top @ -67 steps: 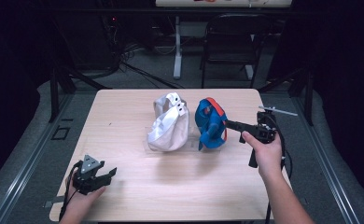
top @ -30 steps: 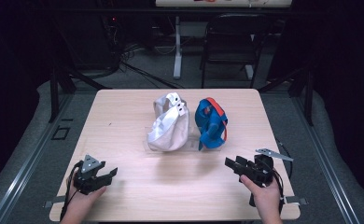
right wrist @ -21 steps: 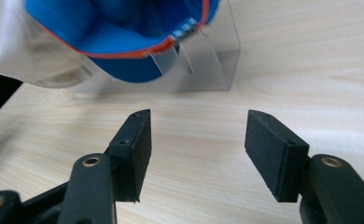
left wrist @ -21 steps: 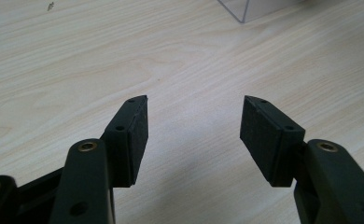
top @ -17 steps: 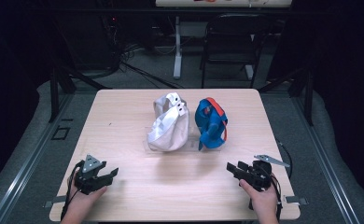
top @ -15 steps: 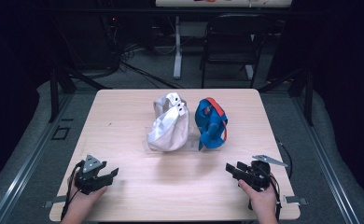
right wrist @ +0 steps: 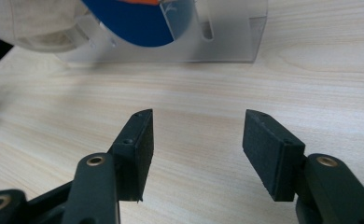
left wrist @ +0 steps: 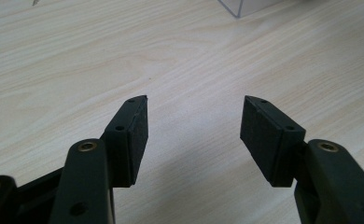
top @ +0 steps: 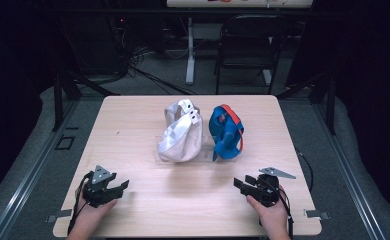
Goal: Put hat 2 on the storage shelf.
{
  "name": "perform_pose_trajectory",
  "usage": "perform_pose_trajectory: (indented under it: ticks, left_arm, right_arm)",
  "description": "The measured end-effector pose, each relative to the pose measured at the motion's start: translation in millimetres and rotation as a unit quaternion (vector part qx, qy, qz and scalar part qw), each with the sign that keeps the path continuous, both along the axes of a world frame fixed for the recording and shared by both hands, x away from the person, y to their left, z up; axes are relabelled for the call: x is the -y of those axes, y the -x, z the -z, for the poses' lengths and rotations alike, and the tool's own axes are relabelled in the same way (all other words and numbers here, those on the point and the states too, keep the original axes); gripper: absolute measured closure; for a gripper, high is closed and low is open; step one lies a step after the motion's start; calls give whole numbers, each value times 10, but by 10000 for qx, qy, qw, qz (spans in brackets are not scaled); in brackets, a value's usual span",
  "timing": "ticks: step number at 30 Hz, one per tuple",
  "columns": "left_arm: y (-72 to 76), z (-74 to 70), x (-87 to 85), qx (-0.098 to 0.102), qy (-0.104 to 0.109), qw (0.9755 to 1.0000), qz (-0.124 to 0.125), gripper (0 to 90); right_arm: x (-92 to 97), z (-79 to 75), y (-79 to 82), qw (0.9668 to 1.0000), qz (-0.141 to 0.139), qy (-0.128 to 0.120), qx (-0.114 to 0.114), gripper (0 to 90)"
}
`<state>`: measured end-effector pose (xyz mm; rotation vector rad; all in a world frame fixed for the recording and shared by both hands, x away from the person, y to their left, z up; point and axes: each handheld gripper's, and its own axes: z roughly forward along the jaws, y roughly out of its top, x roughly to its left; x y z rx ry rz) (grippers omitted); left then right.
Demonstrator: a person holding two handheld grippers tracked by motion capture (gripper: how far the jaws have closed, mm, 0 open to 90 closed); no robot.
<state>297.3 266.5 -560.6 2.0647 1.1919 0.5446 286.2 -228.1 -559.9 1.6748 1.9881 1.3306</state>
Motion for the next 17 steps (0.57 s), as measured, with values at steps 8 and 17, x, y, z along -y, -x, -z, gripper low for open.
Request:
perform_pose_trajectory:
  ticks: [8,17]
  left_arm:
    - [-13,-3,23,-16,38,10000,44,419]
    - [-27,-7,49,8,116,9999,67,411]
  right_arm:
    - [-96,-15,39,9984,-285,463,119,435]
    - [-60,1,32,9993,-216,253,180,431]
